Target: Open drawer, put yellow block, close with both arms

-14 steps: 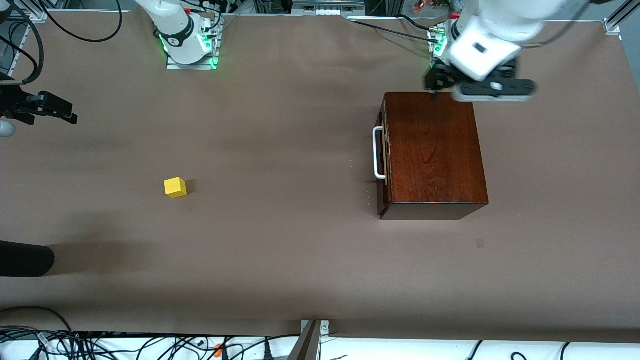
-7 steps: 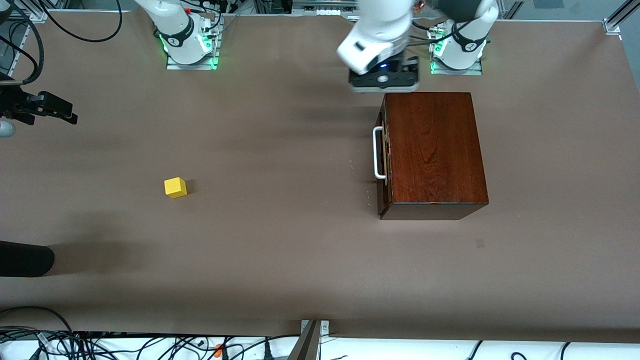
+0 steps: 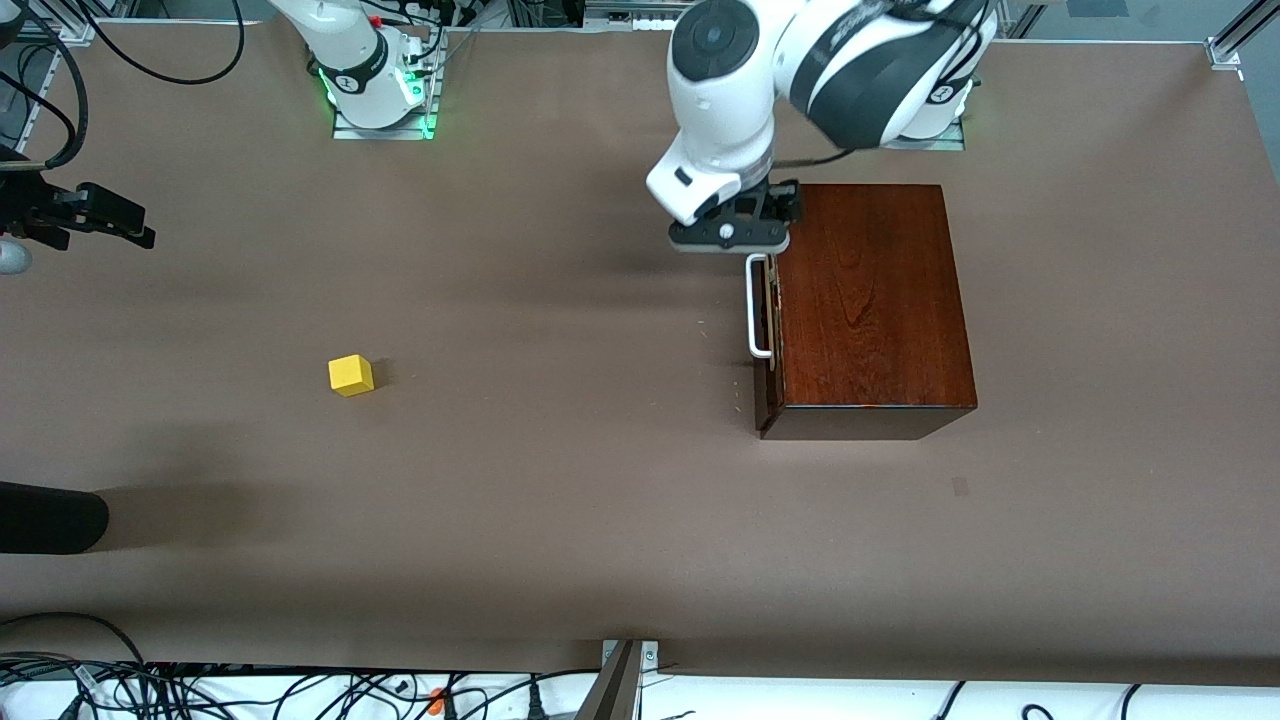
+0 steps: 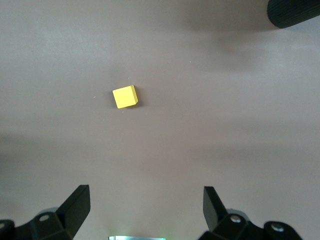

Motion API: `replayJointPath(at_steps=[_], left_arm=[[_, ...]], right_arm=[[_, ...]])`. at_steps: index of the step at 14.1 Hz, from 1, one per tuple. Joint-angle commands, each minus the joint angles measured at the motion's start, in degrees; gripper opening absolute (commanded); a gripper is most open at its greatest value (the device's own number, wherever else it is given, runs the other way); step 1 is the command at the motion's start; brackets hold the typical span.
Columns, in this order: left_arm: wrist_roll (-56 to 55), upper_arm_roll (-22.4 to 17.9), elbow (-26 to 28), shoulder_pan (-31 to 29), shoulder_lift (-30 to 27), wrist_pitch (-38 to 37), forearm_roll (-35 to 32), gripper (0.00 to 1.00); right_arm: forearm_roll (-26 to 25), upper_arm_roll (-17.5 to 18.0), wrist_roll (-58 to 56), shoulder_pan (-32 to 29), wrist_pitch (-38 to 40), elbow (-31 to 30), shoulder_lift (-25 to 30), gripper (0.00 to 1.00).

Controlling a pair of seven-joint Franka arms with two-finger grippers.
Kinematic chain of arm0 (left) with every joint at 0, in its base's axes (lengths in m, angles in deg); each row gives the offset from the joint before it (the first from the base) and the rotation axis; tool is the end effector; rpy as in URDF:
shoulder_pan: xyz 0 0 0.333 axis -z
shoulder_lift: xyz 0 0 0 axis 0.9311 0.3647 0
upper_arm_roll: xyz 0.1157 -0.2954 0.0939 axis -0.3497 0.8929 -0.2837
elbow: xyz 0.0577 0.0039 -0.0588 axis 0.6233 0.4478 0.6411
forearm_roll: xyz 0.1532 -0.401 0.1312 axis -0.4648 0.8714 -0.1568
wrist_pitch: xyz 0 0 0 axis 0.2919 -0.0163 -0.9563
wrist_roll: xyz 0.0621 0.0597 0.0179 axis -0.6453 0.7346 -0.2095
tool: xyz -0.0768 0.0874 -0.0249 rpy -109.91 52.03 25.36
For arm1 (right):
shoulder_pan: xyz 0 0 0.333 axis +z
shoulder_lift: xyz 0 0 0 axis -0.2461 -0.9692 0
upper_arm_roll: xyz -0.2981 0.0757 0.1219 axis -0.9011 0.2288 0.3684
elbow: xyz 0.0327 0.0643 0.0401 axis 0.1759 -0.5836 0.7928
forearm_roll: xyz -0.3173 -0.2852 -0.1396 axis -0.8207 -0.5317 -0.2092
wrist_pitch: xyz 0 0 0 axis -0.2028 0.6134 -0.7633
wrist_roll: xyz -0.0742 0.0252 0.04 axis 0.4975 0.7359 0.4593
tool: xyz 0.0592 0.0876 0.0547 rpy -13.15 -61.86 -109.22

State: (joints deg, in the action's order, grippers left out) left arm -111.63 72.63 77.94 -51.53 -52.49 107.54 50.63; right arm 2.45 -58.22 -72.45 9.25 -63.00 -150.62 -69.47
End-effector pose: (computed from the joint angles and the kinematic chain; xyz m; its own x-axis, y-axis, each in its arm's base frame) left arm 0.5129 -0.4656 0.4394 0.9923 -0.0534 -0.1121 -0.0724 -0.9822 -0.1733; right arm 0.6102 -0.0511 0.5840 0.9957 0.0276 -0.0881 0.0275 -0.9996 -0.0026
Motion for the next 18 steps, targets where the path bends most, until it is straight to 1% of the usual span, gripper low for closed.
replayJointPath(at_steps=[1,4,7,10,12,18], left_arm=[[-4.6,0.0,-2.1,2.4,4.1,0.6,-4.5,1.00],[-5.0,-0.2,-1.9,2.7,6.5,2.1,-6.6,1.00],[-5.7,-0.3,0.7,2.6,7.4,5.6,-8.3,1.00],[-5.6,-0.5,1.5,2.2,9.5,7.9,-8.9,1.00],[-5.6,-0.5,2.0,2.1,11.0,8.1,-11.3,1.00],[-5.7,-1.1,2.2,2.0,13.9,8.8,-12.9,1.00]], right_arm=[[0.2,0.5,0.1,-0.6,0.4,0.1,0.1,1.00],[0.2,0.5,0.1,-0.6,0.5,0.1,0.1,1.00],[0.2,0.5,0.1,-0.6,0.5,0.1,0.1,1.00],[0.2,0.5,0.1,-0.6,0.4,0.1,0.1,1.00],[0.2,0.5,0.1,-0.6,0.4,0.1,0.1,1.00],[0.2,0.5,0.1,-0.6,0.4,0.1,0.1,1.00]])
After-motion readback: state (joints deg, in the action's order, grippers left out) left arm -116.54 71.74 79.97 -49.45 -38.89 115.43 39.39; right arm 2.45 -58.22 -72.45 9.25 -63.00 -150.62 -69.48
